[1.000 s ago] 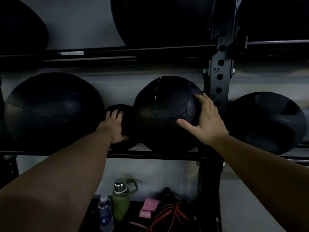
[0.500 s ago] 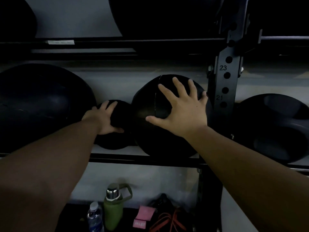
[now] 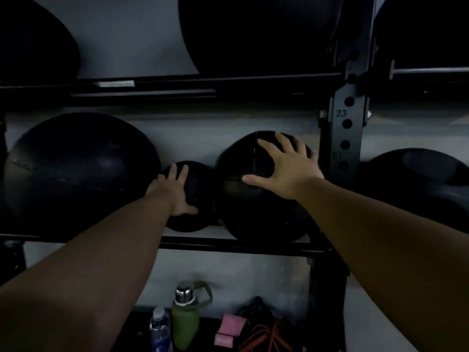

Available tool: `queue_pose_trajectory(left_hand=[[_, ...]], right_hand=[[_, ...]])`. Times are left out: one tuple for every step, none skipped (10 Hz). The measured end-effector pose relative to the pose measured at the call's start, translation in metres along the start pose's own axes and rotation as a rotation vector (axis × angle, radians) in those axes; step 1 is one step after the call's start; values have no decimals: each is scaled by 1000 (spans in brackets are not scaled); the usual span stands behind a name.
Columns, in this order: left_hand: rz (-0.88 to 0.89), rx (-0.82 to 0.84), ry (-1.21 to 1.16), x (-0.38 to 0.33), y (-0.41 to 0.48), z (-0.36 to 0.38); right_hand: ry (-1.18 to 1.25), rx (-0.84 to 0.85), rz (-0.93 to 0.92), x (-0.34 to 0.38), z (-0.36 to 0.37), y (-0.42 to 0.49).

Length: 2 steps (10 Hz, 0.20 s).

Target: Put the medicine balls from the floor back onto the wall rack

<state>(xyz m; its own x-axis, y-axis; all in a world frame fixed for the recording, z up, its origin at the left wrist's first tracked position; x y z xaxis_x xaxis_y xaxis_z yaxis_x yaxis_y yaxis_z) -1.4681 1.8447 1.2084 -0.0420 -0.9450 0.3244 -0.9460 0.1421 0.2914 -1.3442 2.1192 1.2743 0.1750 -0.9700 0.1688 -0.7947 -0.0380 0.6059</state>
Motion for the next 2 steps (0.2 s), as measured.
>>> queue_pose_trajectory(left_hand=[[44, -61, 126, 1, -37, -8], [114, -141, 119, 3, -72, -10]], right_hand=[[-164, 47, 39, 2, -2, -14], [-171, 84, 3, -2, -2, -46]])
Point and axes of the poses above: each hand's wrist, its own y-axis towards the middle knuckle, its own z-axis out of the palm, x = y × z, the point moved 7 cm from there along y, towards the middle knuckle, and after that the axes turned 11 degrees about y, right-handed, at the moved point
